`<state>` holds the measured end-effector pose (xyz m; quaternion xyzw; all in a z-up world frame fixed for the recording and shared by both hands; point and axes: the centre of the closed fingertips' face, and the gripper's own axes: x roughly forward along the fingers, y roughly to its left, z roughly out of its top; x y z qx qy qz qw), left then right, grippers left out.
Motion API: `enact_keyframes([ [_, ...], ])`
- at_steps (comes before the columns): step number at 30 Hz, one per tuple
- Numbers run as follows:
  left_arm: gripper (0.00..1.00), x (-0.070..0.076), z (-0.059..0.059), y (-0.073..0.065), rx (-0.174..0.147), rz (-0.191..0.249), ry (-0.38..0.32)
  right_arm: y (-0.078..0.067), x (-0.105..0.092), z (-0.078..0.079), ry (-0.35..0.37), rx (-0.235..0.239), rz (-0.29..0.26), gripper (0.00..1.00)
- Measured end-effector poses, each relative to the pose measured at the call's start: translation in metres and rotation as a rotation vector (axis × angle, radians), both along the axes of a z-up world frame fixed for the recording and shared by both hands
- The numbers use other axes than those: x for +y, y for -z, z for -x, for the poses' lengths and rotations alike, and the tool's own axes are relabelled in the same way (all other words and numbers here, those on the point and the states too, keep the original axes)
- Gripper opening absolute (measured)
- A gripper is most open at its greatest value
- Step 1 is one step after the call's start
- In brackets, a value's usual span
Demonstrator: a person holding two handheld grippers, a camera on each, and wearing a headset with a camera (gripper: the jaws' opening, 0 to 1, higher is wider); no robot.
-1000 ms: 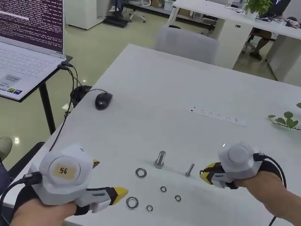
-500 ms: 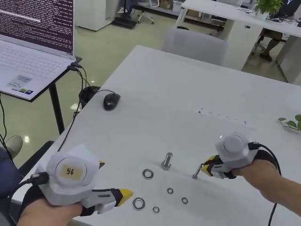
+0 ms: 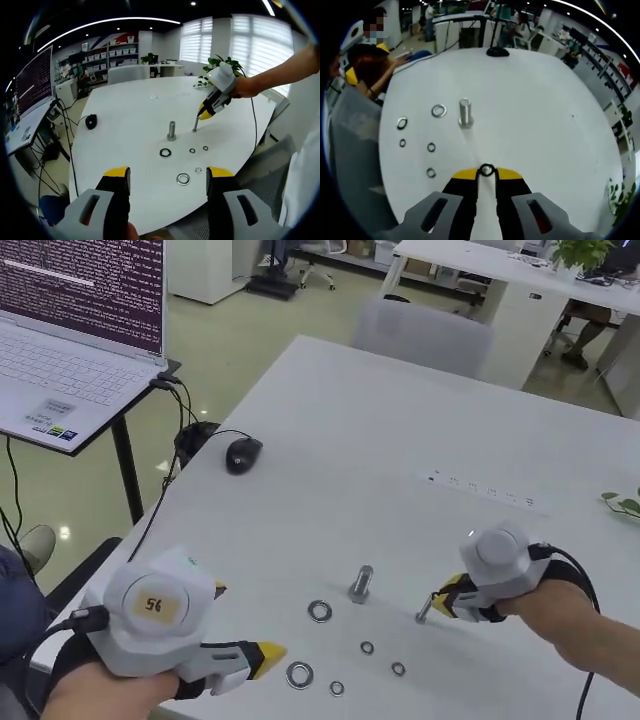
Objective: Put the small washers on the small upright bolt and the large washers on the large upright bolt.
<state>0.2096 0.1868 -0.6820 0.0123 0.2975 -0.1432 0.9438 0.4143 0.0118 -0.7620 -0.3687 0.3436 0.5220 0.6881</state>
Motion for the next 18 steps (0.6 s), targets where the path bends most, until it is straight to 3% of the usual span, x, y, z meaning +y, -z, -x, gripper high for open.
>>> enact_keyframes([
  [18,0.61,0.0048,-0.0009,0.0035,0.008,0.006,-0.014,0.0090,0.0044,-0.0011,-0.017,0.015,0.030,0.13],
])
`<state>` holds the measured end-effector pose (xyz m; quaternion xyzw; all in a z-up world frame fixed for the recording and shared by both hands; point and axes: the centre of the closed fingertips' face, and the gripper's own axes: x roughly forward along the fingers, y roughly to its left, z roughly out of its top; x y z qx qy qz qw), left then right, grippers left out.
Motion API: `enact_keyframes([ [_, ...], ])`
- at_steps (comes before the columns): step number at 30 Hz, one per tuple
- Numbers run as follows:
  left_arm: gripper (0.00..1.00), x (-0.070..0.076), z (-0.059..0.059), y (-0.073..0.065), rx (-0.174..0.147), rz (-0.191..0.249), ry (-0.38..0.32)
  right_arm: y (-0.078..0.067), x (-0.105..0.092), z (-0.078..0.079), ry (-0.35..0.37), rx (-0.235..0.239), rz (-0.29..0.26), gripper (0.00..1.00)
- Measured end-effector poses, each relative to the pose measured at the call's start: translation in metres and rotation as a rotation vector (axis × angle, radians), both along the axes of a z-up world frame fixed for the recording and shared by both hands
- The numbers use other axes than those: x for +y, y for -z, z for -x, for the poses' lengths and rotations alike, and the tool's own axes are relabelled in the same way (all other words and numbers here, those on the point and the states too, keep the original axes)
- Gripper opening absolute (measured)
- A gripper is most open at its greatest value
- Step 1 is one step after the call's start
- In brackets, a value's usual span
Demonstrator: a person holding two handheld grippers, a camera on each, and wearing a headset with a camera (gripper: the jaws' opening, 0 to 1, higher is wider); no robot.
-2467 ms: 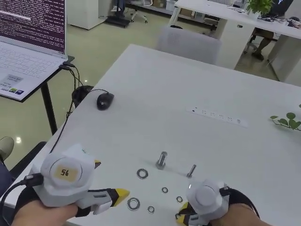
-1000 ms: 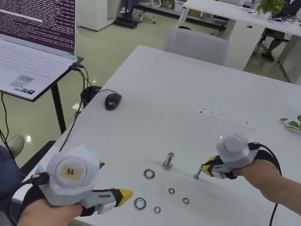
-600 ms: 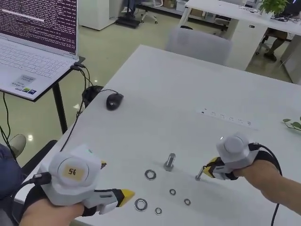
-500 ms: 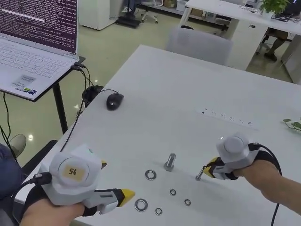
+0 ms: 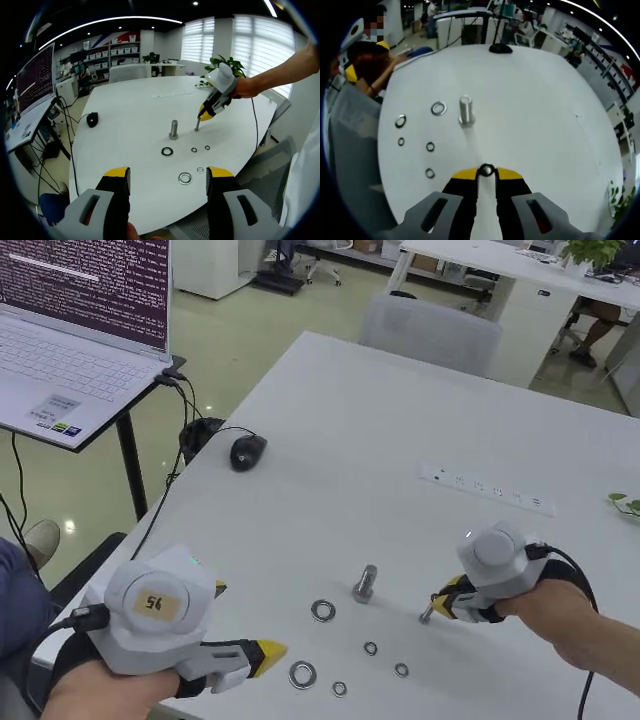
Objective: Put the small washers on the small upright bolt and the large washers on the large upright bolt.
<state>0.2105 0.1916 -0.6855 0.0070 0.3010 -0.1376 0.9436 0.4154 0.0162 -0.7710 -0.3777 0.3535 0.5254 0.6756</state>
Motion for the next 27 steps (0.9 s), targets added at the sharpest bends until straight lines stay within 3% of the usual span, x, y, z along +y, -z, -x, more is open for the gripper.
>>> enact_keyframes([
  [10,0.61,0.002,0.000,0.003,0.007,0.001,-0.002,0.013,0.002,-0.001,-0.009,0.011,0.033,0.13],
  [22,0.61,0.004,0.001,0.006,0.019,0.000,-0.005,0.043,-0.001,0.000,-0.009,0.038,0.076,0.14],
  [27,0.61,0.005,0.002,0.006,0.022,-0.001,-0.010,0.048,-0.002,0.001,-0.002,0.047,0.085,0.14],
])
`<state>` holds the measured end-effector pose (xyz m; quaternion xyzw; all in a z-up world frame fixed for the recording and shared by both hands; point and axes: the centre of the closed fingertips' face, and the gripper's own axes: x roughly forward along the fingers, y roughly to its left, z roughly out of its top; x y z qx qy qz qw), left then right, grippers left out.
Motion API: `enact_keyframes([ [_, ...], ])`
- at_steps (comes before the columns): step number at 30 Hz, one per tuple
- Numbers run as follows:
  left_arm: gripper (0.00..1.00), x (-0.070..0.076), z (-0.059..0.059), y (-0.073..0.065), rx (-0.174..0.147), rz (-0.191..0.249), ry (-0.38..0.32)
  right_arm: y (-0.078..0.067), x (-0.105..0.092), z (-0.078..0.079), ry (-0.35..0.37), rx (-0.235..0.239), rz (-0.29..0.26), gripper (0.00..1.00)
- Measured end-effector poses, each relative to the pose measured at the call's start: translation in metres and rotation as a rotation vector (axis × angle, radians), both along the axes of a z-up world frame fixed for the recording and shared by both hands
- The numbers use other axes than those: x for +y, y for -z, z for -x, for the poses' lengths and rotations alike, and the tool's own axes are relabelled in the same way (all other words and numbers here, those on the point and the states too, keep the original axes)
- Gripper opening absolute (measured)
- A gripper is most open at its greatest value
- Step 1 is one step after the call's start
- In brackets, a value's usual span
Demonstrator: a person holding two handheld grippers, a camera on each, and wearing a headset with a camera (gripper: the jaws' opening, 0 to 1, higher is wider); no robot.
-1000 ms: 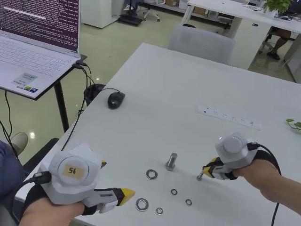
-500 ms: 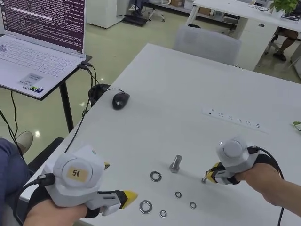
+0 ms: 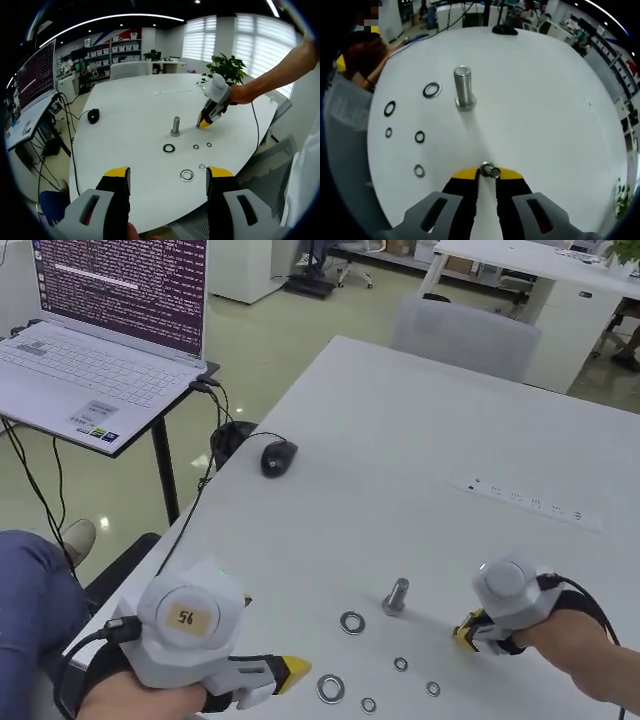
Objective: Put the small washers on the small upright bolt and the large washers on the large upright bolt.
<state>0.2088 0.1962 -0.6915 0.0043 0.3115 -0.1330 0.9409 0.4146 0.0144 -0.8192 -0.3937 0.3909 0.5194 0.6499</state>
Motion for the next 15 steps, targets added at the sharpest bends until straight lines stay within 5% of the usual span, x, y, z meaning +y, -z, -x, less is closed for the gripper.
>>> enact_keyframes([
  [9,0.61,-0.001,-0.002,0.000,-0.004,0.002,-0.001,-0.010,-0.006,-0.001,0.012,-0.007,-0.027,0.19],
  [15,0.61,-0.007,-0.006,-0.001,-0.010,0.003,0.017,-0.015,-0.024,0.005,0.104,-0.005,-0.079,0.21],
])
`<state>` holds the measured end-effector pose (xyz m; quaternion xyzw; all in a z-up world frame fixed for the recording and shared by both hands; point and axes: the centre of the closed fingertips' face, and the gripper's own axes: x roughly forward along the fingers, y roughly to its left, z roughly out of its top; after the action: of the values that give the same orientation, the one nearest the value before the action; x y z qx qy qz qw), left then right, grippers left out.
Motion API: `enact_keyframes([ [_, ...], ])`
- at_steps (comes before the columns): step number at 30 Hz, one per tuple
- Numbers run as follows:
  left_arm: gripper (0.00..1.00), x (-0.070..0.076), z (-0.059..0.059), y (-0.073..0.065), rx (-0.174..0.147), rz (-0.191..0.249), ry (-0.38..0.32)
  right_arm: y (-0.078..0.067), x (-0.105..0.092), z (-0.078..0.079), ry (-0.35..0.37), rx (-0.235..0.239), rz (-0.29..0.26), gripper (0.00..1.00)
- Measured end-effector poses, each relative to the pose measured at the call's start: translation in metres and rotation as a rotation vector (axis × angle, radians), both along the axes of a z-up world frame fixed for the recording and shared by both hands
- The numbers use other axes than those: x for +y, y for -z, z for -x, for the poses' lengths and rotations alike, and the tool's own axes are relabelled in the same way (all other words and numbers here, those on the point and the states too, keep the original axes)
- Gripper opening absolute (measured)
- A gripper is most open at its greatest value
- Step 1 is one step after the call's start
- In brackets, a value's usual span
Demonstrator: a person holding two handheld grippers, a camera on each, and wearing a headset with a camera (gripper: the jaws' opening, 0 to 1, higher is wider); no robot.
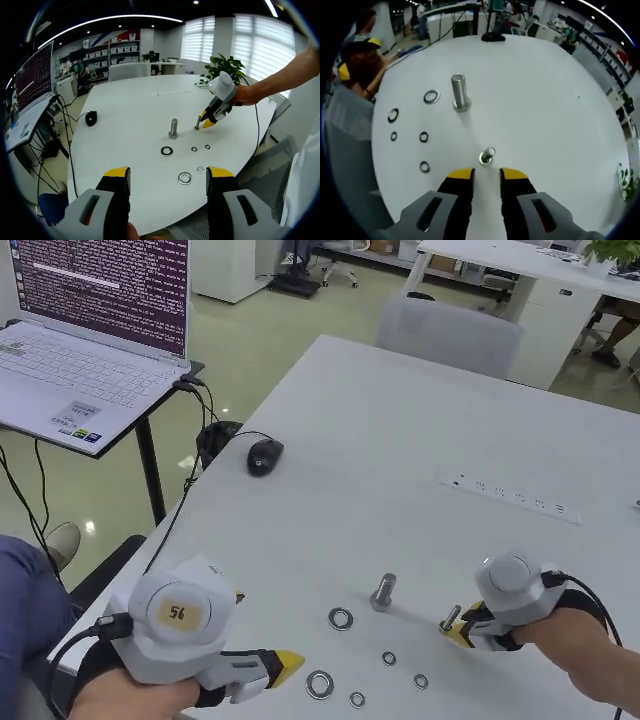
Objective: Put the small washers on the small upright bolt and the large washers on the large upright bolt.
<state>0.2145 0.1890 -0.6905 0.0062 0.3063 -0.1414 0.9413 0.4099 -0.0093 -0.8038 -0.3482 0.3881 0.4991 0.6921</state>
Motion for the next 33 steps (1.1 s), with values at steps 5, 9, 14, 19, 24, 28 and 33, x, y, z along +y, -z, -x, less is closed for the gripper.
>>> enact_keyframes([
  [5,0.61,-0.004,0.000,0.000,0.002,-0.005,0.020,0.009,-0.020,0.017,0.033,0.024,0.010,0.22],
  [9,0.61,-0.006,0.001,0.001,0.005,-0.009,0.032,0.016,-0.033,0.034,0.061,0.046,0.007,0.22],
  [14,0.61,-0.008,0.003,0.000,0.004,-0.010,0.037,0.022,-0.037,0.051,0.076,0.066,-0.002,0.21],
  [19,0.61,-0.010,0.005,0.000,0.004,-0.011,0.042,0.020,-0.026,0.063,0.091,0.068,-0.055,0.22],
  [24,0.61,-0.012,0.005,-0.001,0.000,-0.012,0.045,0.020,-0.012,0.076,0.037,0.075,-0.057,0.23],
  [28,0.61,-0.013,0.008,-0.001,0.001,-0.012,0.047,0.021,-0.006,0.080,0.014,0.086,-0.061,0.23],
  [33,0.61,-0.016,0.012,-0.001,0.002,-0.015,0.053,0.020,0.005,0.084,-0.032,0.084,-0.060,0.23],
])
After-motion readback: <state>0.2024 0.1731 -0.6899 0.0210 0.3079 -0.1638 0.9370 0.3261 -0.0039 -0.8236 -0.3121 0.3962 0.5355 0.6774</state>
